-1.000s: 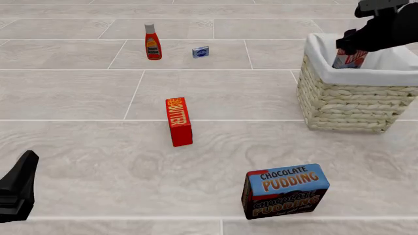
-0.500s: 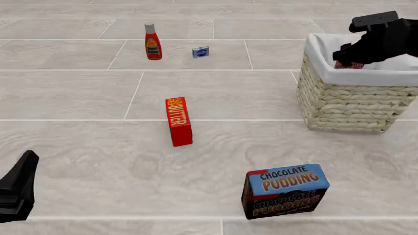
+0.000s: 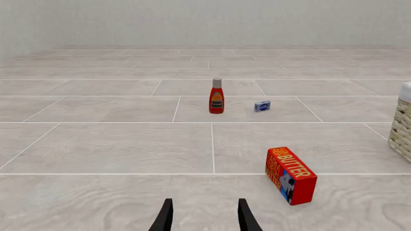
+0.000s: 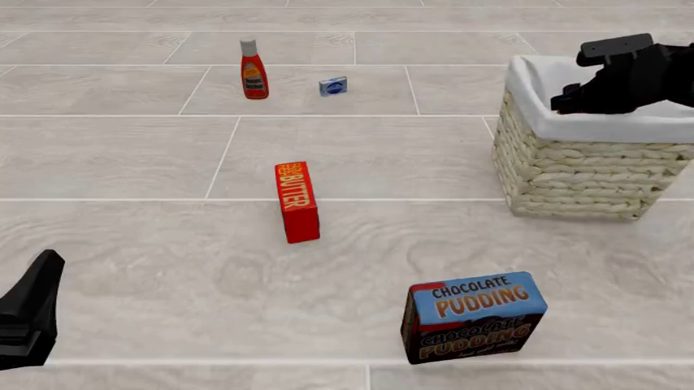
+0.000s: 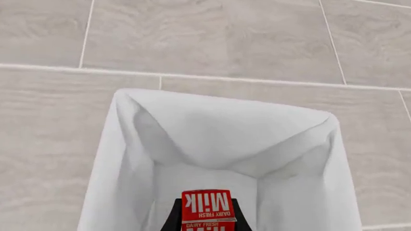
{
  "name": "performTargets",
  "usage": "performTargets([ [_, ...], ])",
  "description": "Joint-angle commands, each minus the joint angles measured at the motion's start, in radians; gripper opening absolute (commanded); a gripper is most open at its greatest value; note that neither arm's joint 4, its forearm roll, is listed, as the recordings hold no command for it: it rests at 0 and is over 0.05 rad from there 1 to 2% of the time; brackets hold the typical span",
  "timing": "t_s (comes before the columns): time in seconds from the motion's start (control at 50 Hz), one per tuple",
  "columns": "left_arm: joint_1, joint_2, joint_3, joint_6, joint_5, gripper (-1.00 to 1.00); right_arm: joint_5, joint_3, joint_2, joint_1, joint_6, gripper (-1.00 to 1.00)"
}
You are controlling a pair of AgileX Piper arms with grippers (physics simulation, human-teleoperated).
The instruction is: Pick the milk and place it in the basket.
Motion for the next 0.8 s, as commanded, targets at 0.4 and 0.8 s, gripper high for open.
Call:
performTargets([
  [0.4, 0.000, 0.000, 0.000, 0.000, 0.000, 1.00, 0.000, -0.010, -0.033, 0.000, 0.034, 1.00],
  [0.8, 0.000, 0.000, 0.000, 0.000, 0.000, 1.00, 0.004, 0.018, -0.142, 0.008, 0.046, 1.00],
])
